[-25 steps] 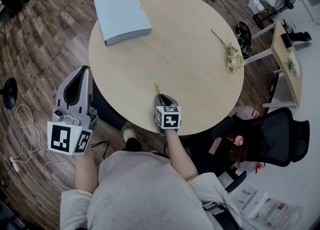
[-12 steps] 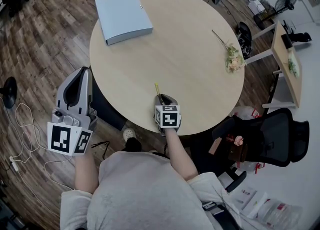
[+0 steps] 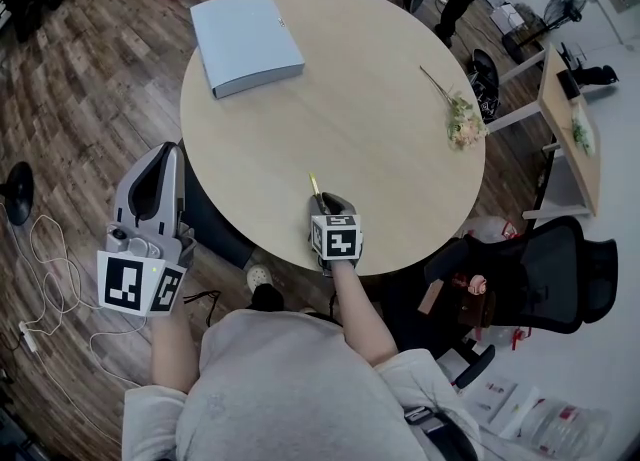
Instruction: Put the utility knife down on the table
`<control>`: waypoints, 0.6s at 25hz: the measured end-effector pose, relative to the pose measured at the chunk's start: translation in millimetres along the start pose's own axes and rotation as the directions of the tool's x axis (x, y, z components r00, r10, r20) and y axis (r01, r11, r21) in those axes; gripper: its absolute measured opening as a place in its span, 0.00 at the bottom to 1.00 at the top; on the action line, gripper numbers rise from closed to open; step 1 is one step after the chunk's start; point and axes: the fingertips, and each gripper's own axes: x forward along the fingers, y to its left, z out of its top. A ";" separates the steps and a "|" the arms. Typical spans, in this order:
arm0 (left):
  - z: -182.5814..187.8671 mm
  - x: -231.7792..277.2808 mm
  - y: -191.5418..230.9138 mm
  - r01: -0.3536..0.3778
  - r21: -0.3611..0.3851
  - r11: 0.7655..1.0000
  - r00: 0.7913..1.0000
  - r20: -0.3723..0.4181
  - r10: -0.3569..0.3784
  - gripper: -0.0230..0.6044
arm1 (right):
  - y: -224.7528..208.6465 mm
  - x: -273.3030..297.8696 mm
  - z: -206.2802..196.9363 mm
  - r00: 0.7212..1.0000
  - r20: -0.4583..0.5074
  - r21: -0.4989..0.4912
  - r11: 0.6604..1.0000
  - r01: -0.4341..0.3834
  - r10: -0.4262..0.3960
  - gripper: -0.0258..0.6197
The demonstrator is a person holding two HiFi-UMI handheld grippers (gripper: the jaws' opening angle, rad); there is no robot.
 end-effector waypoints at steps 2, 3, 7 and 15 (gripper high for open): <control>-0.1 0.1 0.7 0.004 -0.003 1.000 1.000 0.002 -0.004 0.05 | 1.4 -3.9 6.3 1.000 0.024 0.005 1.000 0.002 -0.002 0.18; 0.3 0.1 0.4 0.007 -0.004 1.000 1.000 0.004 -0.007 0.05 | 2.2 -6.9 10.3 0.999 0.040 0.006 1.000 0.002 -0.002 0.18; 3.0 -0.4 -7.6 0.025 -0.009 1.000 1.000 0.013 -0.025 0.05 | 2.4 -27.0 27.3 0.993 0.115 0.005 1.000 0.012 -0.013 0.06; 17.1 -3.5 -39.4 0.051 -0.005 0.999 0.997 0.056 -0.051 0.05 | -5.3 -88.7 70.3 0.953 0.302 0.008 1.000 0.005 -0.007 0.06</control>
